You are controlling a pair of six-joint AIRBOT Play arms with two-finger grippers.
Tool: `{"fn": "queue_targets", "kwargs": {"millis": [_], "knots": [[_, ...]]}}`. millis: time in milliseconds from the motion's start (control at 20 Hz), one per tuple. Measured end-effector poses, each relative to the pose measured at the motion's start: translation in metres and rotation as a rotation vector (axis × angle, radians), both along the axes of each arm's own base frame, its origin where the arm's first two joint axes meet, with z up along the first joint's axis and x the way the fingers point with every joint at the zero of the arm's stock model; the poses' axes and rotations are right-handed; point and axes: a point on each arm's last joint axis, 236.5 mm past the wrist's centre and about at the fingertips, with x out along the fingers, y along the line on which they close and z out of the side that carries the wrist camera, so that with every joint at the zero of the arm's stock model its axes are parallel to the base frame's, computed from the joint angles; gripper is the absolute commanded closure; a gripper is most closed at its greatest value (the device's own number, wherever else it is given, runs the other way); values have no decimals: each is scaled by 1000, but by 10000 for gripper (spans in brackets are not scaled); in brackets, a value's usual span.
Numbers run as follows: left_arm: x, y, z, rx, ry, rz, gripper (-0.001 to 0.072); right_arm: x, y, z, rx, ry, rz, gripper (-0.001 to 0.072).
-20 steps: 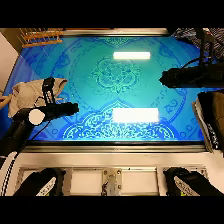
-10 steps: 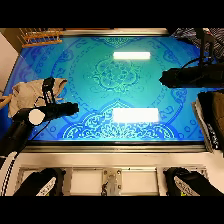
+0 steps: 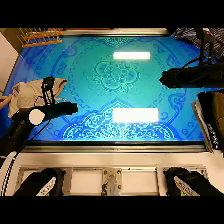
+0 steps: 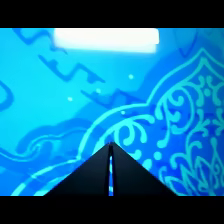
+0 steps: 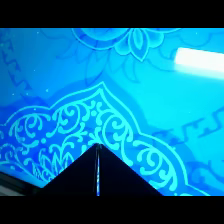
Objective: Fold the clothes and pants, and hang the long-sleeved shirts on hangers.
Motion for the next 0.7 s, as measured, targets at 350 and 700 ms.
{"fn": "queue_targets", "kwargs": {"millis": [350, 700], "knots": [[33, 127, 39, 252, -123, 202, 442, 0, 0, 0, 0, 0, 0, 686], [16, 279, 17, 116, -71, 684, -13, 0, 0, 0, 0, 0, 0, 687]]}}
